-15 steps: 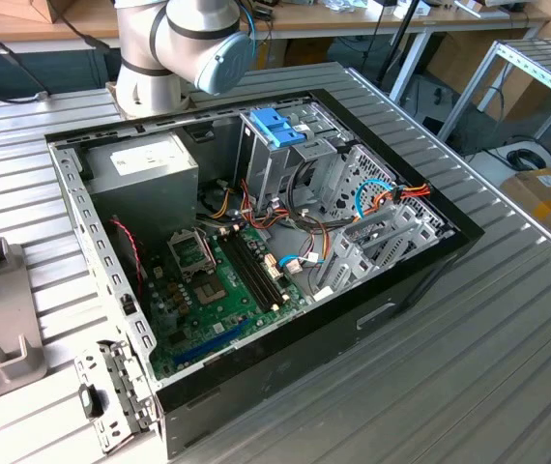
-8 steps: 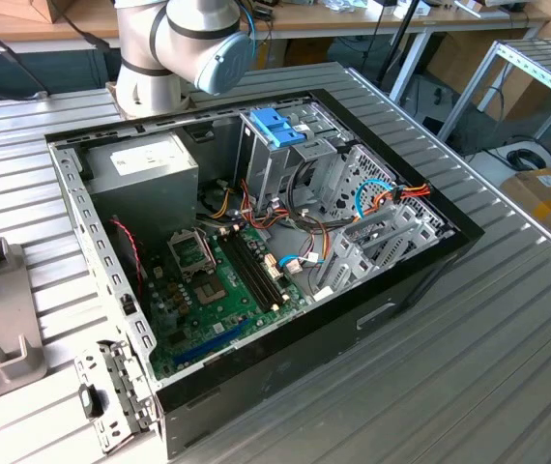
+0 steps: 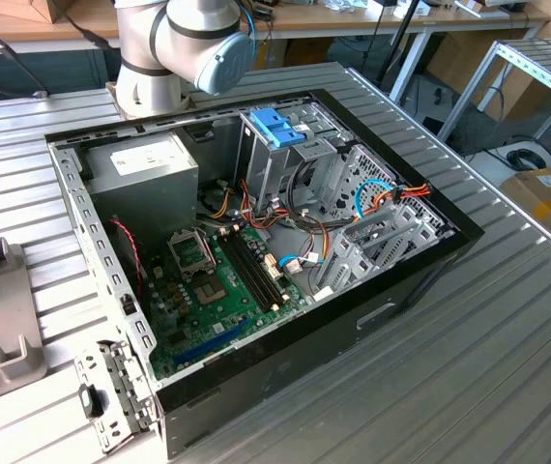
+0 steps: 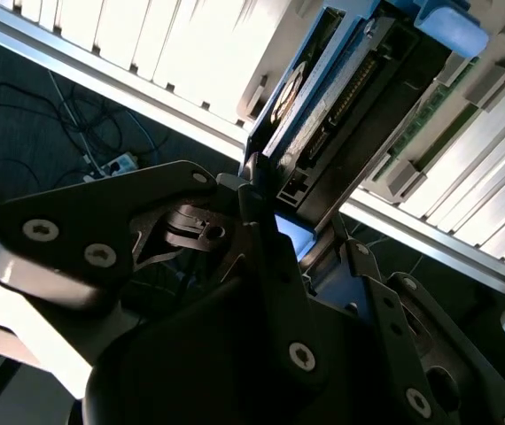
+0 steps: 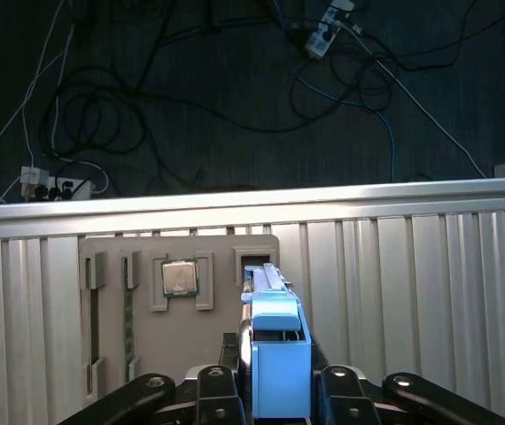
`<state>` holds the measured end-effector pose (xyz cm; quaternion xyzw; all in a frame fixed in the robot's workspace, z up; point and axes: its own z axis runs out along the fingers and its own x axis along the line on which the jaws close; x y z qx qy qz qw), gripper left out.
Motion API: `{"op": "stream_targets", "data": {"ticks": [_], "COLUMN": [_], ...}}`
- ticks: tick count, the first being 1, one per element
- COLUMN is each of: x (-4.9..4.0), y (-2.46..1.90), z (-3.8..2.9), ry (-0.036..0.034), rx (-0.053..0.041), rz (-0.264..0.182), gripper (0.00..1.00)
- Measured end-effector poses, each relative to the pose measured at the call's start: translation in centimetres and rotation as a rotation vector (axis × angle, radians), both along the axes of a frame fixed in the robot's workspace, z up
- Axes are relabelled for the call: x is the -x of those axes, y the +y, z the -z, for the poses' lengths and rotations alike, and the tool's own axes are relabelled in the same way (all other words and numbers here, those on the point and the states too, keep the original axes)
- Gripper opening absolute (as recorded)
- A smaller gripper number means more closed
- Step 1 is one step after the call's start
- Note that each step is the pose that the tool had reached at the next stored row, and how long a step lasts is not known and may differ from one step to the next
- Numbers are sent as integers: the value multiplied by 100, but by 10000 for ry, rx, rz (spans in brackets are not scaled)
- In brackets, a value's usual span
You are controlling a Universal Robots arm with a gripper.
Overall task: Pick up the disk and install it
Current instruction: 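Pick up the disk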
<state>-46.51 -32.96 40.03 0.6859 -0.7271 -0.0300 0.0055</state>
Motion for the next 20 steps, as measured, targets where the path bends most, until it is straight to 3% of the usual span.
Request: {"op": "stream_targets", "data": {"ticks": [20], "x": [0], "y": [0], "z": [-248], "ry": [0], "rx": [0], "rz": [0], "gripper": [37]}}
